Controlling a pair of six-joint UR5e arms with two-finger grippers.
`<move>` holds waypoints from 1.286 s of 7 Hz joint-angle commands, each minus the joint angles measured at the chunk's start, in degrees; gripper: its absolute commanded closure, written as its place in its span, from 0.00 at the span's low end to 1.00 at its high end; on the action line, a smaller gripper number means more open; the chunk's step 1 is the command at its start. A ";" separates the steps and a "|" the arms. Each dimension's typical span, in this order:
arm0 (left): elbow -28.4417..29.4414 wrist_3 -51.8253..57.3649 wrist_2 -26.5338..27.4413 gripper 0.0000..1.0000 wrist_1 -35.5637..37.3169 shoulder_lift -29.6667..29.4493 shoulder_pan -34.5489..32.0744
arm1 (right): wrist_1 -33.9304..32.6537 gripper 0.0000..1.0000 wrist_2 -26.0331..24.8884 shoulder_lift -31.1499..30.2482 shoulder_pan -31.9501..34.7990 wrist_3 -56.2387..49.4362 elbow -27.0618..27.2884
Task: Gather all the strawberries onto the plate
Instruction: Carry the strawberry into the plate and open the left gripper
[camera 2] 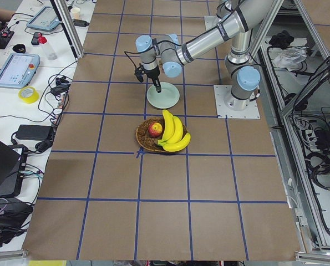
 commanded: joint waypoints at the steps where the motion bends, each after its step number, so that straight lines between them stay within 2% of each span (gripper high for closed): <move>1: -0.14 0.83 1.88 1.00 0.07 -1.32 0.32 | 0.06 0.00 -0.34 0.03 0.10 -0.57 0.10; 2: -0.14 0.74 1.97 0.40 0.07 -1.85 0.32 | -0.03 0.00 -0.60 0.29 0.27 -2.75 -0.15; 3: -0.14 0.92 1.80 0.07 0.07 -1.95 0.32 | -0.12 0.00 0.10 0.38 0.27 -2.86 -0.07; 5: 0.04 0.83 1.01 0.00 0.33 -0.99 0.23 | -0.47 0.00 0.19 0.38 0.27 -3.04 0.02; 6: 0.21 0.14 0.92 0.00 0.33 -0.54 -0.55 | -0.47 0.00 0.10 0.30 0.27 -3.04 0.02; 7: 0.30 -0.31 -2.39 0.00 0.42 -0.54 -1.60 | 0.05 0.00 0.02 0.21 0.27 -3.04 -0.07; 8: 0.30 -5.44 -6.51 0.00 0.51 -0.02 -3.79 | 0.23 0.00 -0.07 -0.14 0.27 -3.04 0.45; 9: 0.30 -14.02 -6.82 0.00 0.51 -0.01 -6.94 | -0.03 0.00 0.10 -0.06 0.27 -4.08 0.28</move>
